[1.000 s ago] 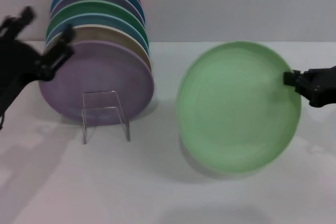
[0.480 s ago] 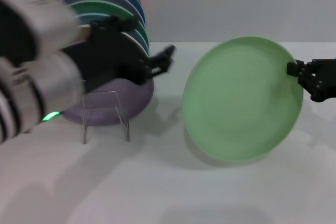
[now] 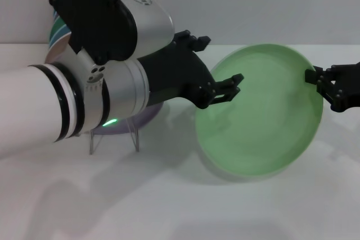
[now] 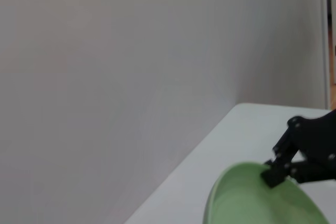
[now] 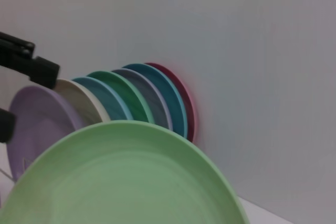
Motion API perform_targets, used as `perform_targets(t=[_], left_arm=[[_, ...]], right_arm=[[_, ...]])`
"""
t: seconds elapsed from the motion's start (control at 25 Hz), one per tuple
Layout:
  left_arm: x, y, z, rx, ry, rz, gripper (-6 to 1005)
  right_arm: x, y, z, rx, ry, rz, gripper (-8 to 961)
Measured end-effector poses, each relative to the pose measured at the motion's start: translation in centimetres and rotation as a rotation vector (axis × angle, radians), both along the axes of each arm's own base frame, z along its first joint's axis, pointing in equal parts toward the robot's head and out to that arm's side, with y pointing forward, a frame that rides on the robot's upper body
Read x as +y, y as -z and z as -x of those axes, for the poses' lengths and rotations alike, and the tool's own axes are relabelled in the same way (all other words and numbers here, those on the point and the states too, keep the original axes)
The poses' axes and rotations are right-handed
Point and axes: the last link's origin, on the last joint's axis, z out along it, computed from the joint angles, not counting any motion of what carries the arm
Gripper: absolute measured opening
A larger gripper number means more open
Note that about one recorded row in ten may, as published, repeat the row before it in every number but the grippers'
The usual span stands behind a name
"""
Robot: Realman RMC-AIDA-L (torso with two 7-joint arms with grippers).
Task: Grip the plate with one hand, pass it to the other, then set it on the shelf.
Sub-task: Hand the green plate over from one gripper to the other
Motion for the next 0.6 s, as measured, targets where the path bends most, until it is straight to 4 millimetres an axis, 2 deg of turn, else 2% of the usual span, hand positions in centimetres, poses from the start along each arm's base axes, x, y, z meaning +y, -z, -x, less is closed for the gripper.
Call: perform_targets(t=[0.6], left_arm=[[1.5, 1.6, 1.5, 0.021, -0.065, 0.038, 658]], right_arm=[[-0.4, 0.7, 1.2, 0.019, -0.056, 0.052, 21]])
